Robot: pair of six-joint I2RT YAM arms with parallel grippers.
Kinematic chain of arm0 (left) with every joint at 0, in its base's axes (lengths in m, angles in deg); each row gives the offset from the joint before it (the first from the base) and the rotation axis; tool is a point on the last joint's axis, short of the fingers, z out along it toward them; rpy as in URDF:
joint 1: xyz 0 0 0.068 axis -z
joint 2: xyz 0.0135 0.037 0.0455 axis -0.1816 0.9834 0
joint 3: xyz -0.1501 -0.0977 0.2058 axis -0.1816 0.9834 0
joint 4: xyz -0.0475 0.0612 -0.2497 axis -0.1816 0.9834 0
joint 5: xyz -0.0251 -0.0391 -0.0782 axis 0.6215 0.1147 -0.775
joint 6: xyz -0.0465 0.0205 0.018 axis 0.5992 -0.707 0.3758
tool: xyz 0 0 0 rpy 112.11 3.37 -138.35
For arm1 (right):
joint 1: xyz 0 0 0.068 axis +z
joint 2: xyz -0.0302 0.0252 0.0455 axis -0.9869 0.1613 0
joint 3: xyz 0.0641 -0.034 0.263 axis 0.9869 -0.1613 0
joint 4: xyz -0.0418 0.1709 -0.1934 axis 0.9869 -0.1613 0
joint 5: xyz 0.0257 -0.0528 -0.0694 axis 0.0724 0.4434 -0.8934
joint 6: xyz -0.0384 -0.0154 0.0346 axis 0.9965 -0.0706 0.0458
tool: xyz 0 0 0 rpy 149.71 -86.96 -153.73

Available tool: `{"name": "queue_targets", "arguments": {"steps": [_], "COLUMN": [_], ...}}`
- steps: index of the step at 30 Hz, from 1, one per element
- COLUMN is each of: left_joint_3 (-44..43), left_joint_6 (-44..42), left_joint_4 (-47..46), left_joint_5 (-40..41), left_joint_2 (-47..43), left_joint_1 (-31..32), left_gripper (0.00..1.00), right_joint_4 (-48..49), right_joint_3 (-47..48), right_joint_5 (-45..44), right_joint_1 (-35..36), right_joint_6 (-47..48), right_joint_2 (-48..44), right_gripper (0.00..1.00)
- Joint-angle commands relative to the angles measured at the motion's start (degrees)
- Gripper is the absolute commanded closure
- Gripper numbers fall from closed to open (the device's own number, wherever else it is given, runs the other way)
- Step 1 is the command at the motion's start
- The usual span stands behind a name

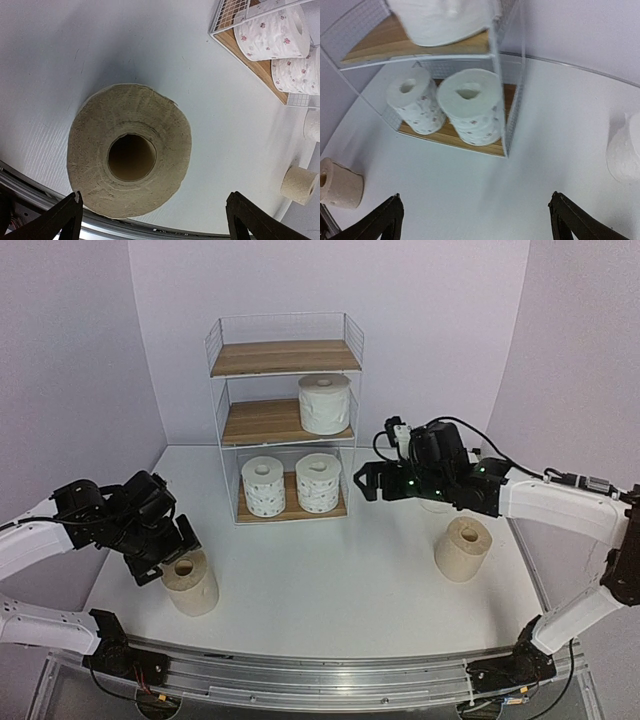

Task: Place and organize the paper towels onto the shelf

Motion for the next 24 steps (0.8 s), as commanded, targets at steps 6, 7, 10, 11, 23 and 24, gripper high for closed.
{"name": "queue_targets", "arguments": {"steps": [6, 7, 10, 11, 23, 24], "left_joint_3": [-4.21, -4.27, -4.37, -4.37, -3.42, -3.34], "left_joint_6": [-2.54, -2.55, -2.52, -2.49, -1.90, -1.84], "left_joint_4": [-3.77, -3.96, -4.45, -4.61, -5.99, -6.07], "left_joint_5": [-0.78, -0.80, -0.86, -0.86, -1.30, -1.28], "left_joint_2": [2.97, 3.08, 3.24, 3.17, 1.38, 1.24], "left_joint_1": [0.08, 0.08, 0.13, 0.11, 0.11, 0.12], "left_gripper": [0.00, 0.00, 0.00, 0.00, 0.00, 0.00], "right_joint_4": [-14.09, -14.21, -14.43, -14.50, -15.03, -15.02], "right_joint_3": [1.01, 2.12, 7.03, 9.28, 26.73, 26.55], "right_joint_5": [3.92, 5.88, 10.92, 11.98, 15.38, 16.74], "right_joint_1": [-27.63, -30.86, -37.42, -39.05, -43.34, -43.33], "right_joint_6": [-7.02, -7.76, -8.69, -8.65, -7.47, -7.56], "right_joint_2": [2.60, 4.64, 11.46, 14.27, 34.14, 34.45], "right_gripper": [0.02, 0.02, 0.03, 0.03, 0.16, 0.18]}}
